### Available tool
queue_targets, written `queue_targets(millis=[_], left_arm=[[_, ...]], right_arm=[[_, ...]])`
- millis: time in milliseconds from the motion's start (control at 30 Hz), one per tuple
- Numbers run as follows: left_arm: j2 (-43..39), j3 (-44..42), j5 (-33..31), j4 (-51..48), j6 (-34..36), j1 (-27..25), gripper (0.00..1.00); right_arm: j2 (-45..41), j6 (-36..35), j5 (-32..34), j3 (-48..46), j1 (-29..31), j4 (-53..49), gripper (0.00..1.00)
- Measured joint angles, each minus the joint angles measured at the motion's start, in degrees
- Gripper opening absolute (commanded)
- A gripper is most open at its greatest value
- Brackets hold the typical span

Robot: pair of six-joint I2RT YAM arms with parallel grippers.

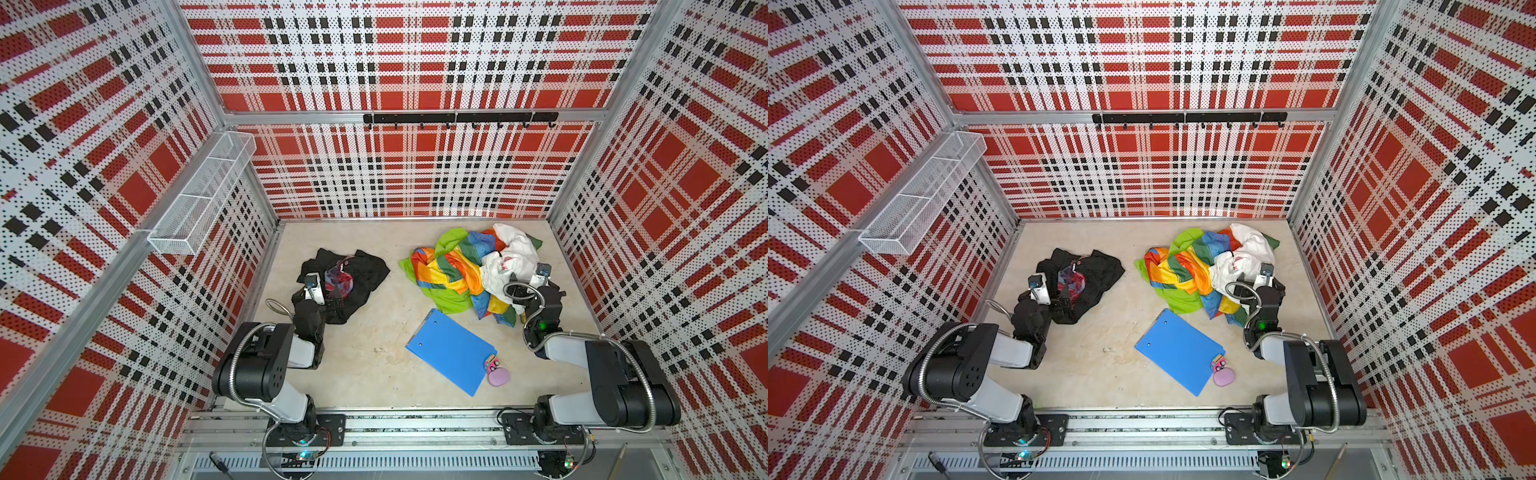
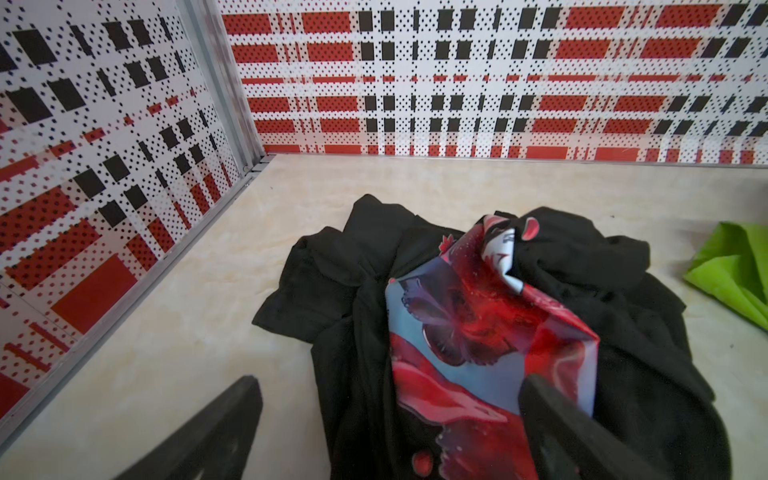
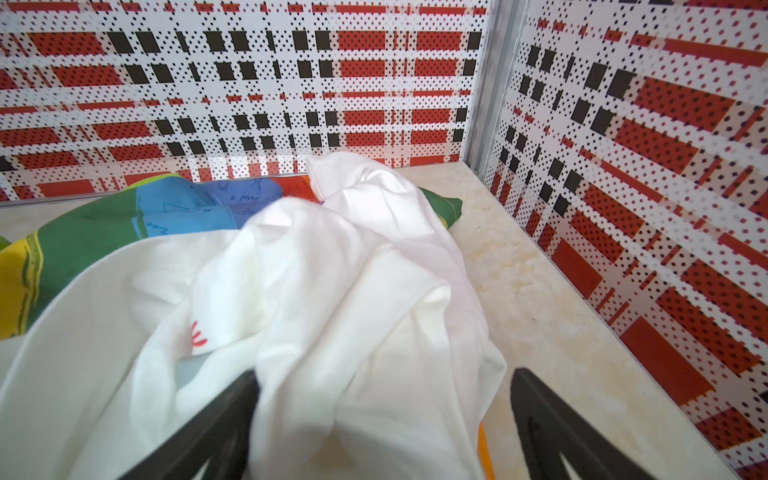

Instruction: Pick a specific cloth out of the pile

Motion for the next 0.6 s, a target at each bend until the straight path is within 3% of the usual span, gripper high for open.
queue_targets(millis=[100,600], left_arm=[[0.0,2.1,1.9,-0.2,-0.3,1.5,0.99],[0.0,2.6,4.4,-0.5,-0.4,2.2,0.99]], right_arm=[[5.1,-0.7,-0.1,-3.4,0.1,8.8,1.0],[6.3,-2.0,-2.1,-3.7,0.2,12.5,1.0]])
